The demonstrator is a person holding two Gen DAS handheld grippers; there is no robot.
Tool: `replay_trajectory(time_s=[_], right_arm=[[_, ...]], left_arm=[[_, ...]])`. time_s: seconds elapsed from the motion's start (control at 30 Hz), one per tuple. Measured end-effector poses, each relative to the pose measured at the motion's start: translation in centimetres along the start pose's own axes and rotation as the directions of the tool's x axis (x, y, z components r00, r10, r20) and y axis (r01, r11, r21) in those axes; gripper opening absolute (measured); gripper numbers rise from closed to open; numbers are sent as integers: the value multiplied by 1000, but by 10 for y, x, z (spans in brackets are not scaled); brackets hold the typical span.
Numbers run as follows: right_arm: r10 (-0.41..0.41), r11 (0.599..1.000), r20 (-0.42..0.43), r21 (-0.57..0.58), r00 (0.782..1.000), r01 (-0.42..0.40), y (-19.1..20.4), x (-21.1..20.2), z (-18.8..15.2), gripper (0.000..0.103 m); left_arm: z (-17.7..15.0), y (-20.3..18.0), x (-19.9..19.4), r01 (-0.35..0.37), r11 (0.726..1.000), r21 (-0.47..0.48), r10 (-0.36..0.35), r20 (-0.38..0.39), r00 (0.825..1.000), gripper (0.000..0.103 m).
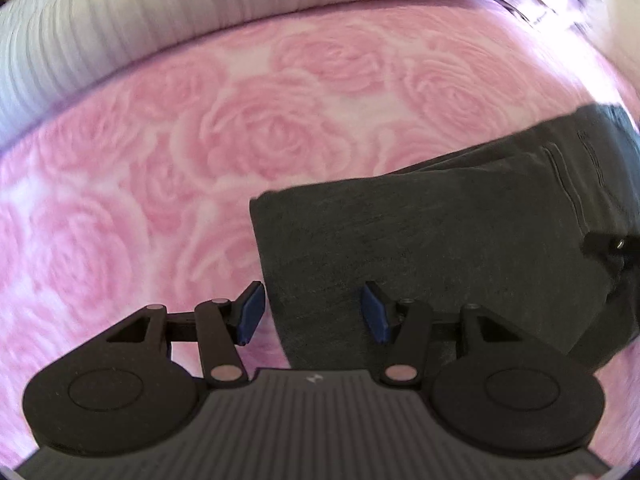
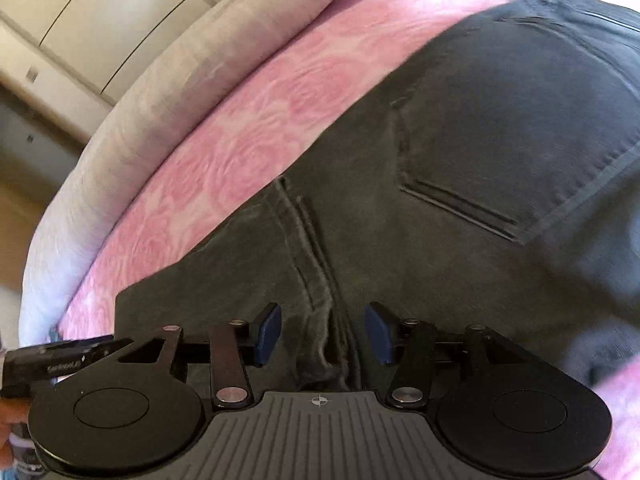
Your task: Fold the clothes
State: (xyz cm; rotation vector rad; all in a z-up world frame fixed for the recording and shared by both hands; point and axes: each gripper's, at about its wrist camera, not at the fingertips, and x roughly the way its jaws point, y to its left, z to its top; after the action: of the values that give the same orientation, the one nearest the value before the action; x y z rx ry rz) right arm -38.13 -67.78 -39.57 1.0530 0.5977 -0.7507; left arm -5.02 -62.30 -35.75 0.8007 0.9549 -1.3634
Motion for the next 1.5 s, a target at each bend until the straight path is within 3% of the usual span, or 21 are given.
replay_trajectory(time_s=[0.1,0.23,0.4,0.47,0.5,0.53,0.6,0.7,0.77,0.83,0.9,0.97,1.03,1.13,1.27,1.3,1.37,1.4,1.43,1.5], right_arm=[[8,1000,-22,-26,1000,-9,1,-2,16,7],[31,990,63,-141,998,-21,16,-17,34,7],[-39,989,-7,-146,999,38,1,19,31,7],[-54,984,7,-169,999,55,2,14,29,11],[-77,978,26,-195,997,80,7,9,26,21],[-106,967,53,-227,993,115,14,4,24,32],[-161,940,109,-286,981,186,29,-8,18,37],[-168,890,147,-404,975,214,62,-25,-8,44],[-134,841,123,-511,983,179,92,-25,-42,48],[-98,777,91,-615,991,133,124,-24,-78,56],[-65,690,55,-719,996,85,156,-19,-117,64],[-48,562,46,-824,998,64,189,-4,-159,69],[-50,447,67,-891,997,82,216,17,-195,71],[-85,324,117,-936,989,139,240,57,-231,71],[-151,129,236,-958,960,256,243,94,-257,72],[-162,111,260,-954,952,279,241,95,-257,72],[-194,88,302,-942,933,323,238,97,-254,49],[-205,100,301,-940,932,325,235,97,-249,32],[-201,121,295,-939,934,322,233,94,-243,22],[-175,157,287,-936,942,314,232,85,-231,12]], left_arm=[[0,-2,-4,5,1000,-19,-4,24,1000,49],[-1,-5,0,11,1000,-12,-11,43,999,52],[0,-1,8,21,999,-24,-21,28,999,54],[2,2,8,34,999,-22,-33,21,999,54],[2,3,9,40,999,-12,-40,15,999,55],[4,5,10,45,999,4,-45,8,999,56],[3,7,8,46,995,85,-47,4,999,56],[-5,9,-3,21,949,314,-30,25,999,54],[-10,11,-10,1,889,457,-22,41,999,55],[-15,12,-17,-21,808,589,-16,58,998,57],[-21,13,-25,-44,706,707,-13,76,997,57],[-34,16,-29,-70,588,806,-22,103,994,57],[-46,19,-30,-88,492,866,-40,123,992,58],[-62,23,-27,-127,371,920,-80,168,983,62],[-85,26,-21,-227,160,961,-149,251,956,68],[-90,26,-19,-249,106,963,-169,264,950,69],[-99,27,-13,-294,-7,956,-211,286,935,71],[-102,26,-9,-320,-55,946,-232,299,925,71],[-103,24,-5,-347,-98,933,-253,314,915,70],[-105,20,2,-398,-175,900,-295,338,894,70]])
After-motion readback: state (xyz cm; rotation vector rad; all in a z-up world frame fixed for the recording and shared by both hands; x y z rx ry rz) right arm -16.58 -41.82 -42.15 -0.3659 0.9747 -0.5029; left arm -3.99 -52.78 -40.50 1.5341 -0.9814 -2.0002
